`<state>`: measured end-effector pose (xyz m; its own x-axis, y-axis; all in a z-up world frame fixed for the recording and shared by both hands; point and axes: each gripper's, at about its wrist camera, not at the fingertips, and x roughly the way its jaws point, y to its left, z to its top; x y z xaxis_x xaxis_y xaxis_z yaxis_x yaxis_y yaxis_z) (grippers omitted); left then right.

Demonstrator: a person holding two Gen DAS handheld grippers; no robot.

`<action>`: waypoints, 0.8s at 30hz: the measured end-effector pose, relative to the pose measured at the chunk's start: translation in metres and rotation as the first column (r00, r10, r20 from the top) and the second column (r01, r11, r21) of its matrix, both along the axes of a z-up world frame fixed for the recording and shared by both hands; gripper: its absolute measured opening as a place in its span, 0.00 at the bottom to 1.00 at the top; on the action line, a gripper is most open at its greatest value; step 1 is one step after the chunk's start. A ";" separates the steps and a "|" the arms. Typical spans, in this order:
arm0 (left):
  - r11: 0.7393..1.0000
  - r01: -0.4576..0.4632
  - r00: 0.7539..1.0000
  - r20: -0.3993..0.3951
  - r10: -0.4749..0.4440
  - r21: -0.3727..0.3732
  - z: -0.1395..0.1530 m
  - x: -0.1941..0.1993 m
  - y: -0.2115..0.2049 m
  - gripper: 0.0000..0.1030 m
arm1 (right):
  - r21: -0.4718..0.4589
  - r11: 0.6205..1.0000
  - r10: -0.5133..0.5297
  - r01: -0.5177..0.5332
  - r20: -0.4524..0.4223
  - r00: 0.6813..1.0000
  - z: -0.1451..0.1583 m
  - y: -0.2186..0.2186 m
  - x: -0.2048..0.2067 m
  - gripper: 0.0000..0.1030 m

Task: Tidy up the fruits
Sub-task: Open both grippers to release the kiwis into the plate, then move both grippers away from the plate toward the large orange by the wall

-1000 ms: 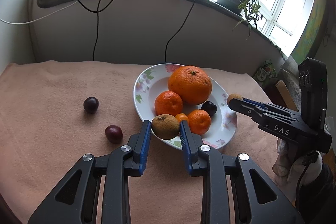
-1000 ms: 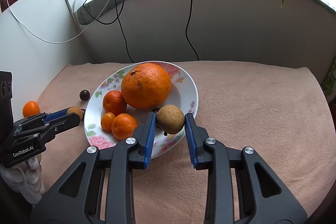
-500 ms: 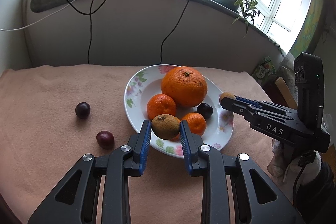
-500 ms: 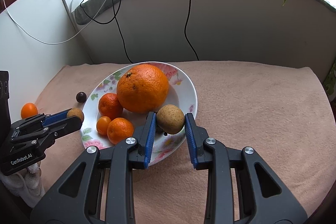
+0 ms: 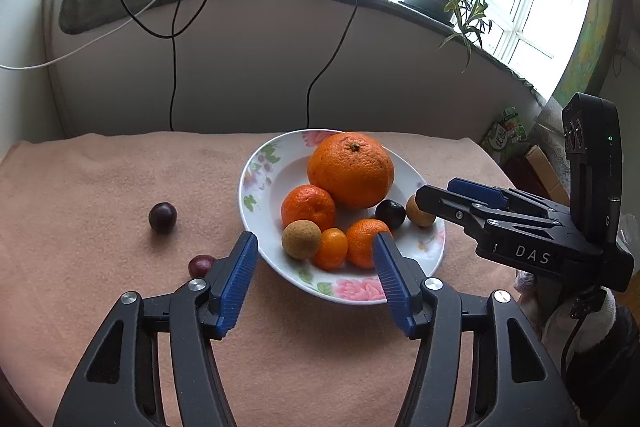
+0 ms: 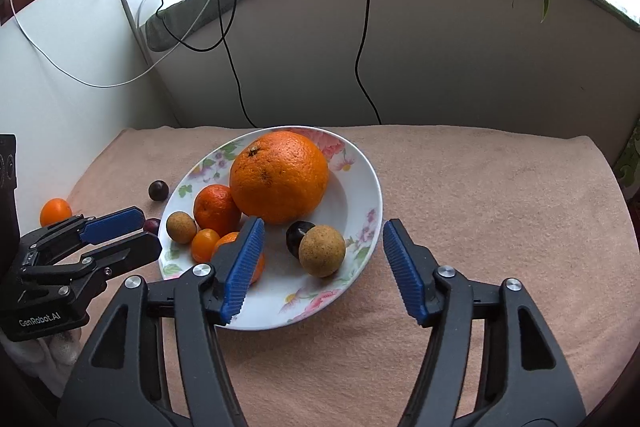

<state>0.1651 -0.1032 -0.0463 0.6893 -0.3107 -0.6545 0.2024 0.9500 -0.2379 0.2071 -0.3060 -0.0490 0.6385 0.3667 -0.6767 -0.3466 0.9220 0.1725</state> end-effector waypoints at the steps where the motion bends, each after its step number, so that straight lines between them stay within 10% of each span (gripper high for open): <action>1: 1.000 0.000 1.000 0.003 0.000 0.001 0.001 -0.001 0.000 0.62 | 0.000 1.000 -0.003 0.003 0.001 1.000 0.001 0.000 0.000 0.67; 8: 0.997 -0.034 0.999 0.015 0.033 0.063 0.005 -0.004 -0.002 0.79 | 0.016 1.000 -0.009 0.009 0.018 1.000 0.008 0.000 -0.004 0.82; 24: 0.993 -0.075 0.997 0.039 0.072 0.092 0.017 -0.023 0.004 0.79 | 0.041 0.999 -0.012 0.012 0.013 1.000 0.019 0.005 -0.016 0.87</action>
